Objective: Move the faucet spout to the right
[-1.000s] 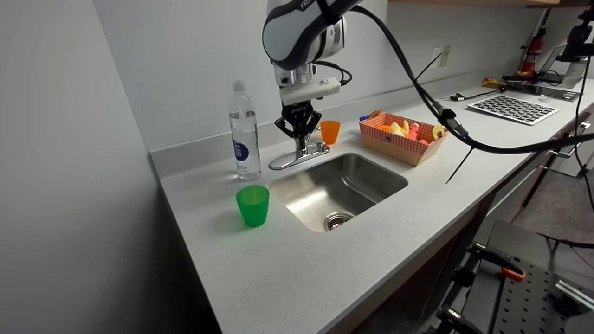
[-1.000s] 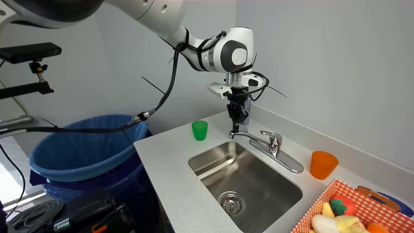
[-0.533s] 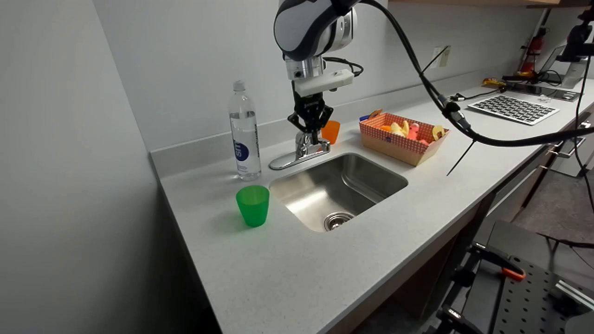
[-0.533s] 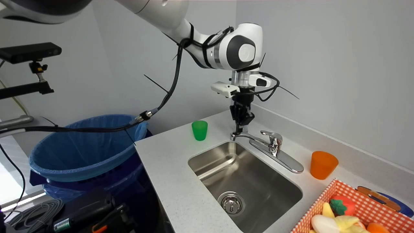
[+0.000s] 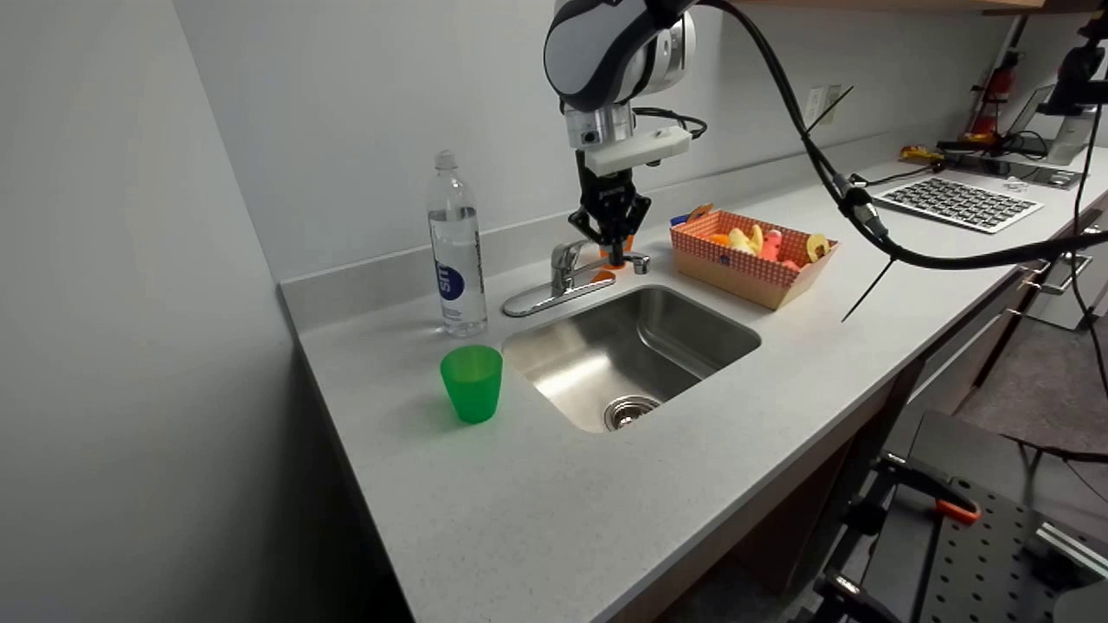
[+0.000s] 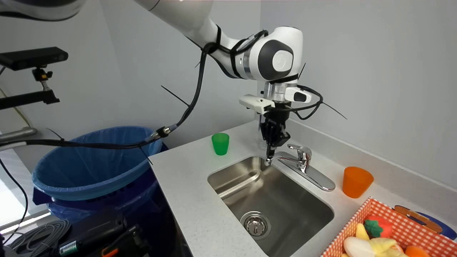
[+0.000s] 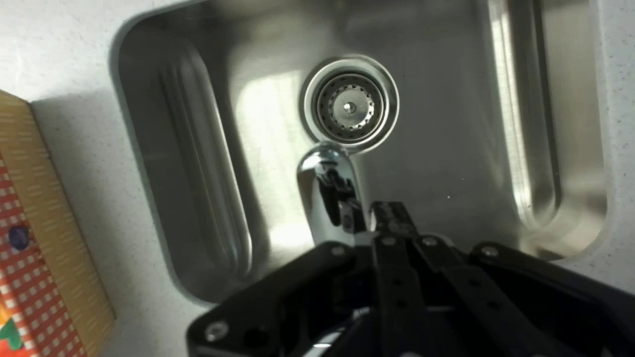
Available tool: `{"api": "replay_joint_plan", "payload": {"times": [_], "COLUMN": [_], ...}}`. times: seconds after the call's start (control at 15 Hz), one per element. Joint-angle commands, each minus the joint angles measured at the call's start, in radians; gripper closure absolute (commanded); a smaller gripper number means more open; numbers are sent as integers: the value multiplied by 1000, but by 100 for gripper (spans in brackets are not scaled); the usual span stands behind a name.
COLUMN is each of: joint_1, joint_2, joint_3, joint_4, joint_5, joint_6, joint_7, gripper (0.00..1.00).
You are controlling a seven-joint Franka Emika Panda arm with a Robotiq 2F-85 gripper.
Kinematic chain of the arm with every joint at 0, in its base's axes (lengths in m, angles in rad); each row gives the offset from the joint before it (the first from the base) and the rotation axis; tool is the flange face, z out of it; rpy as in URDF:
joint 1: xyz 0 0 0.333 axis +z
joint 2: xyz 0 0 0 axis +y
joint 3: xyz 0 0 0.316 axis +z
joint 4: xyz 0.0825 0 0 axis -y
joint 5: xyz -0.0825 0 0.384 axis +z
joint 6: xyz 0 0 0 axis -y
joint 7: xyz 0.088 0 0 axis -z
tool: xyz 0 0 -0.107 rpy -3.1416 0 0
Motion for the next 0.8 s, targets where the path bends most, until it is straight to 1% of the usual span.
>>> {"api": "replay_joint_plan", "payload": {"times": [0.0,0.4,0.73], "joint_1": [-35,-96,-147], "joint_2": [-46,-73,-82], "joint_3": [-19,-27,-39], "joint_4": [-70,-90,-88], "joint_5": [-37,-3,16], "joint_6": [5,89,133], "joint_7": [-36,-99,-113], "gripper": [100,100,100]}}
